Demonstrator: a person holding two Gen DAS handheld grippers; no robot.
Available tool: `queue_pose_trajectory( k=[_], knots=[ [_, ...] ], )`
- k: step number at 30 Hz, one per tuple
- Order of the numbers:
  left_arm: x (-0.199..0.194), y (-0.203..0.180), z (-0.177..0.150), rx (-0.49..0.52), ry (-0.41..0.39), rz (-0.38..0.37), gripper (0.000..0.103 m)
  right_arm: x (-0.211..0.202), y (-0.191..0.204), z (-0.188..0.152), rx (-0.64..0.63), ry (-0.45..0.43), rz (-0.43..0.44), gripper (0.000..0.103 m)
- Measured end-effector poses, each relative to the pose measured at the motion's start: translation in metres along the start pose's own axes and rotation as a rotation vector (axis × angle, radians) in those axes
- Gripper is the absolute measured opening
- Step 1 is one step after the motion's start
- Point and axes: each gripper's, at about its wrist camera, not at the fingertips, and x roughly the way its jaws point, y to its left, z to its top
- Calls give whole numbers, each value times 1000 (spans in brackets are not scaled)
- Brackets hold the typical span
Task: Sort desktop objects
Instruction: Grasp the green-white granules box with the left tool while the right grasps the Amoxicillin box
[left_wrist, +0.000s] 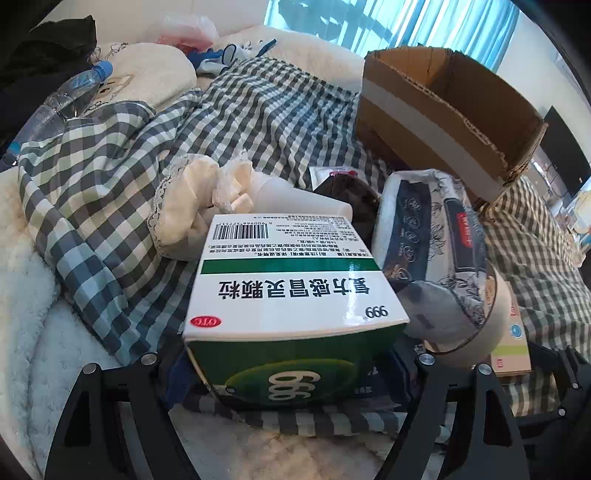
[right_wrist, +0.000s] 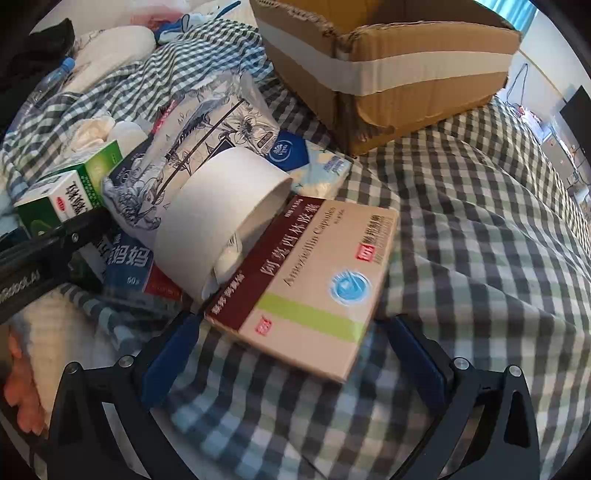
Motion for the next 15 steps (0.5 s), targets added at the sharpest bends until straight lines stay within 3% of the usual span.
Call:
queue_pose_trajectory(
  k=[4,6,9,15],
  knots=[
    [4,-1,1,8,5,12,85,5,-3,1,11,11,2,101],
    [6,-1,0,14,5,17,85,2,-6,0,19,2,5,90],
    [7,-1,0,20,2,28,83,-4,-9,-4,26,-15,22,84],
    [-1,3,-2,16,-14,16,81,-33,-17,-13,52,-57,33,83]
  ],
)
